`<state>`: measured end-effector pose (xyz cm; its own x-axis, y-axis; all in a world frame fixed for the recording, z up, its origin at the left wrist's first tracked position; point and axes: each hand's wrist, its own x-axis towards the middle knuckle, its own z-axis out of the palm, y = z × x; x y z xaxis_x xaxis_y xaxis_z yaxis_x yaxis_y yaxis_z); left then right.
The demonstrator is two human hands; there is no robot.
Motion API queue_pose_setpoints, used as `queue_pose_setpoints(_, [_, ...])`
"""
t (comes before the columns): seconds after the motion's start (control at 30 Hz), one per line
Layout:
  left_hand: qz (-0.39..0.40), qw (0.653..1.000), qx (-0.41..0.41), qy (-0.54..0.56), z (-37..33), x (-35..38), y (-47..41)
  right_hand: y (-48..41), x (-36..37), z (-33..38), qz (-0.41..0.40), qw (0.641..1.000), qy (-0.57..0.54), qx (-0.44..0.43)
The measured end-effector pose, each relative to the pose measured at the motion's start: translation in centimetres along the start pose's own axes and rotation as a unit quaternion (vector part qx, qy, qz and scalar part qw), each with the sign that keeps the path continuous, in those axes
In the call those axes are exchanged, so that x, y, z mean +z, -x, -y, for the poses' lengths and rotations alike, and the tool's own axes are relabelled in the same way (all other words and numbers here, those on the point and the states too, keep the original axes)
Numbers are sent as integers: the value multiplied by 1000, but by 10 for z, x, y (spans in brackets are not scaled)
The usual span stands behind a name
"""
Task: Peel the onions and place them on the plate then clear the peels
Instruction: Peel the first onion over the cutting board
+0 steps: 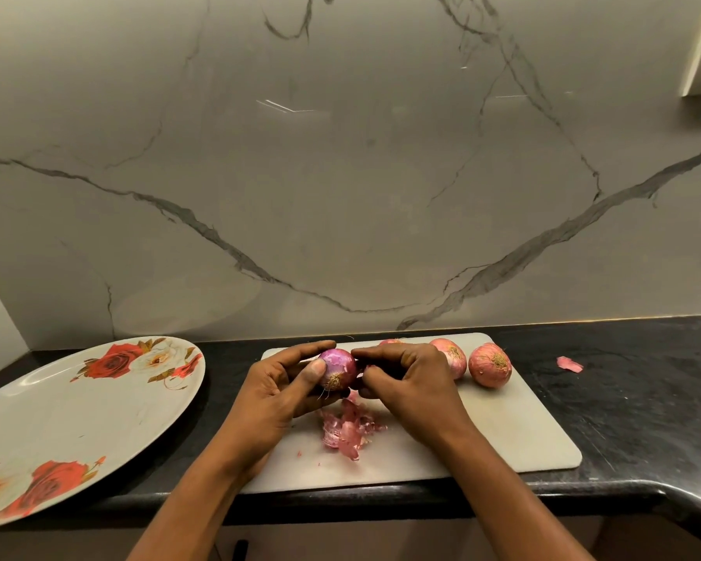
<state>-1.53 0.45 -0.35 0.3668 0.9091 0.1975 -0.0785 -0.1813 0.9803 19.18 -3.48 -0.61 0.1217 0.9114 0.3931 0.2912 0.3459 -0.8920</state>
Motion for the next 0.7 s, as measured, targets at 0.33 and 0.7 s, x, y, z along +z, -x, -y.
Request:
queue_pose_setpoints(0.33, [-20, 1000, 16, -16, -5, 3, 1, 2, 1, 4, -18, 998, 28, -47])
queue_pose_setpoints(0.7, [-11, 1000, 21, -4, -3, 2, 1, -2, 0, -1, 0, 998, 62, -33])
